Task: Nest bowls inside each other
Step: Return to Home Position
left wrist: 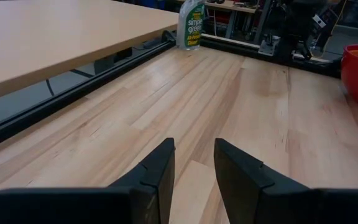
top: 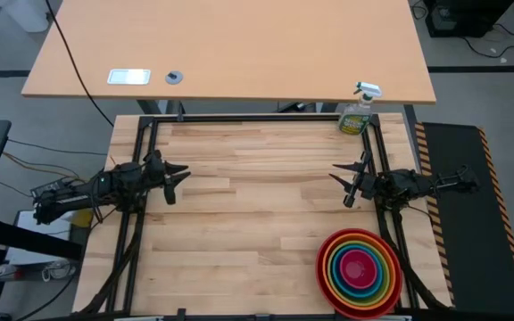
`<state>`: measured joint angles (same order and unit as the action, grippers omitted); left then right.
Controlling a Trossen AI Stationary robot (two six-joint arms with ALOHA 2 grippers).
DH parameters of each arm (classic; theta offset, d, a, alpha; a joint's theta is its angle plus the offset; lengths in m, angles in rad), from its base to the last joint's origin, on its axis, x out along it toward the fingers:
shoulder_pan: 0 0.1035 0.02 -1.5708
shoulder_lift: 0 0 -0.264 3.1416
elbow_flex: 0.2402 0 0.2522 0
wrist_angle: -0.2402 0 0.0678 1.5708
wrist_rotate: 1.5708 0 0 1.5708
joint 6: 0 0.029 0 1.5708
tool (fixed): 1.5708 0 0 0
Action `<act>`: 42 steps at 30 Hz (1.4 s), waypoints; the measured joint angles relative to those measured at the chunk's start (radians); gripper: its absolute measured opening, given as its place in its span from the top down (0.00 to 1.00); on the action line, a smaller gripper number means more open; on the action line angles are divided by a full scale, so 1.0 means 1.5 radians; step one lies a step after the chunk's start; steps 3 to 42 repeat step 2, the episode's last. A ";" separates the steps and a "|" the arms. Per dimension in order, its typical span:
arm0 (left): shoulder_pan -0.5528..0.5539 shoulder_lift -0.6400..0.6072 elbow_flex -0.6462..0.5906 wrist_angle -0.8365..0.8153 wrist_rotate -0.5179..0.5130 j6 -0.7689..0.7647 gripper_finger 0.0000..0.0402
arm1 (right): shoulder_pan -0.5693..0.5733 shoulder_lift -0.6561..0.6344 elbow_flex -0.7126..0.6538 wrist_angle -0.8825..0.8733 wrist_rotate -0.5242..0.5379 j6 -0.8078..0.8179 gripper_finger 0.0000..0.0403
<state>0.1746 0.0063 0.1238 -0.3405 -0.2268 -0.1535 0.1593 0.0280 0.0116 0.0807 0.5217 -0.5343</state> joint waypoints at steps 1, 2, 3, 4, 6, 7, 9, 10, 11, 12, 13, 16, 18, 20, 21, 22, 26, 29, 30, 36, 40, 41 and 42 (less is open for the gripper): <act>0.000 0.000 0.000 0.000 0.000 0.000 0.71 | 0.000 0.000 0.000 0.000 0.000 0.000 0.63; 0.000 0.000 0.000 0.000 0.000 0.000 0.71 | 0.000 0.000 0.000 0.000 0.000 0.000 0.63; 0.000 0.000 0.000 0.000 0.000 0.000 0.71 | 0.000 0.000 0.000 0.000 0.000 0.000 0.63; 0.000 0.000 0.000 0.000 0.000 0.000 0.71 | 0.000 0.000 0.000 0.000 0.000 0.000 0.63; 0.000 0.000 0.000 0.000 0.000 0.000 0.71 | 0.000 0.000 0.000 0.000 0.000 0.000 0.63; 0.000 0.000 0.000 0.000 0.000 0.000 0.71 | 0.000 0.000 0.000 0.000 0.000 0.000 0.63; 0.000 0.000 0.000 0.000 0.000 0.000 0.71 | 0.000 0.000 0.000 0.000 0.000 0.000 0.63; 0.000 0.000 0.000 0.000 0.000 0.000 0.71 | 0.000 0.000 0.000 0.000 0.000 0.000 0.63; 0.000 0.000 0.000 0.000 0.000 0.000 0.71 | 0.000 0.000 0.000 0.000 0.000 0.000 0.63; 0.000 0.000 0.000 0.000 0.000 0.000 0.71 | 0.000 0.000 0.000 0.000 0.000 0.000 0.63; 0.000 0.000 0.000 0.000 0.000 0.000 0.71 | 0.000 0.000 0.000 0.000 0.000 0.000 0.63; 0.000 0.000 0.000 0.000 0.000 0.000 0.71 | 0.000 0.000 0.000 0.000 0.000 0.000 0.63; 0.000 0.000 0.000 0.000 0.000 0.000 0.71 | 0.000 0.000 0.000 0.000 0.000 0.000 0.63; 0.000 0.000 0.000 0.000 0.000 0.000 0.71 | 0.000 0.000 0.000 0.000 0.000 0.000 0.63; 0.000 0.000 0.000 0.000 0.000 0.000 0.71 | 0.000 0.000 0.000 0.000 0.000 0.000 0.63; 0.000 0.000 0.000 0.000 0.000 0.000 0.71 | 0.000 0.000 0.000 0.000 0.000 0.000 0.63; 0.000 0.000 0.000 0.000 0.000 0.000 0.71 | 0.000 0.000 0.000 0.000 0.000 0.000 0.63; 0.000 0.000 0.000 0.000 0.000 0.000 0.71 | 0.000 0.000 0.000 0.000 0.000 0.000 0.63; 0.000 0.000 0.000 0.000 0.000 0.000 0.71 | 0.000 0.000 0.000 0.000 0.000 0.000 0.63; 0.000 0.000 0.000 0.000 0.000 0.000 0.71 | 0.000 0.000 0.000 0.000 0.000 0.000 0.63; 0.000 0.000 0.000 0.000 0.000 0.000 0.71 | 0.000 0.000 0.000 0.000 0.000 0.000 0.63; 0.000 0.000 0.000 0.000 0.000 0.000 0.71 | 0.000 0.000 0.000 0.000 0.000 0.000 0.63; 0.000 0.000 0.000 0.000 0.000 0.000 0.71 | 0.000 0.000 0.000 0.000 0.000 0.000 0.63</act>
